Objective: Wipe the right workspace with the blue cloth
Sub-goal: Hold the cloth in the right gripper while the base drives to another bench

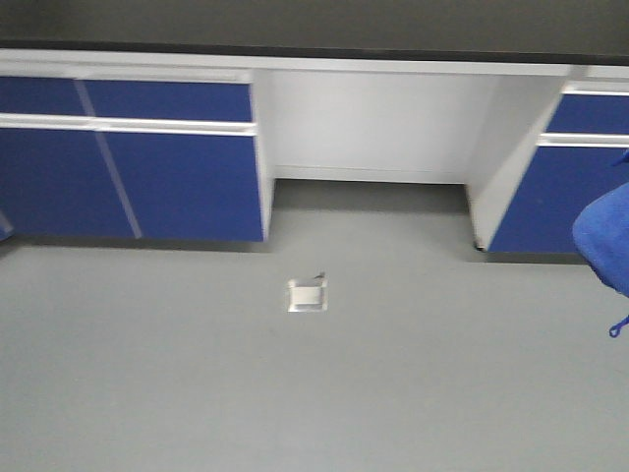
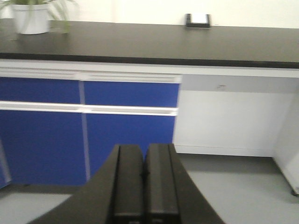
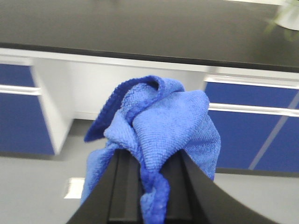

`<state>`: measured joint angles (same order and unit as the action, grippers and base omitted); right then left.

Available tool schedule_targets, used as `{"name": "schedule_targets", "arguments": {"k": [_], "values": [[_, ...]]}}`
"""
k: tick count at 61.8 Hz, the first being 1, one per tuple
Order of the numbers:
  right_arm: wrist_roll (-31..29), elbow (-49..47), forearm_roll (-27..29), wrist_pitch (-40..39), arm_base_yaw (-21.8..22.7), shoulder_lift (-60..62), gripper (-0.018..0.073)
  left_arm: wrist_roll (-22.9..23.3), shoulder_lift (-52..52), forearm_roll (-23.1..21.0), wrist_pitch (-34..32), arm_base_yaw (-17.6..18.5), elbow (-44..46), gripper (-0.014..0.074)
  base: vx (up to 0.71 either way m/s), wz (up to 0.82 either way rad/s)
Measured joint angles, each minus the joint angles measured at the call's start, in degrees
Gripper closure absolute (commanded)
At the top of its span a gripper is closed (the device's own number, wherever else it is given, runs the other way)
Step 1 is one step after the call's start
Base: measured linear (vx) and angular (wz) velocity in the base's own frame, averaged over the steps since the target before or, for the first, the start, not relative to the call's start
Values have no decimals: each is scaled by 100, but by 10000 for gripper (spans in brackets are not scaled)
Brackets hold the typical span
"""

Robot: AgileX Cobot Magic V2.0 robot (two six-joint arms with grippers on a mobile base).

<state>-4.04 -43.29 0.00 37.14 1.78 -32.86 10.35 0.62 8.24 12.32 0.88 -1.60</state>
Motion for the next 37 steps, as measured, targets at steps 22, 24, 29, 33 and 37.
{"name": "schedule_targets", "arguments": {"k": [22, 24, 29, 33, 37], "values": [[0, 0, 0, 5, 0, 0, 567, 0, 0, 0, 0, 0, 0, 602, 26, -50], [0, 0, 0, 5, 0, 0, 567, 0, 0, 0, 0, 0, 0, 602, 30, -38], [0, 0, 0, 5, 0, 0, 567, 0, 0, 0, 0, 0, 0, 602, 32, -35], [0, 0, 0, 5, 0, 0, 567, 0, 0, 0, 0, 0, 0, 602, 33, -31], [0, 0, 0, 5, 0, 0, 567, 0, 0, 0, 0, 0, 0, 602, 34, -26]]}}
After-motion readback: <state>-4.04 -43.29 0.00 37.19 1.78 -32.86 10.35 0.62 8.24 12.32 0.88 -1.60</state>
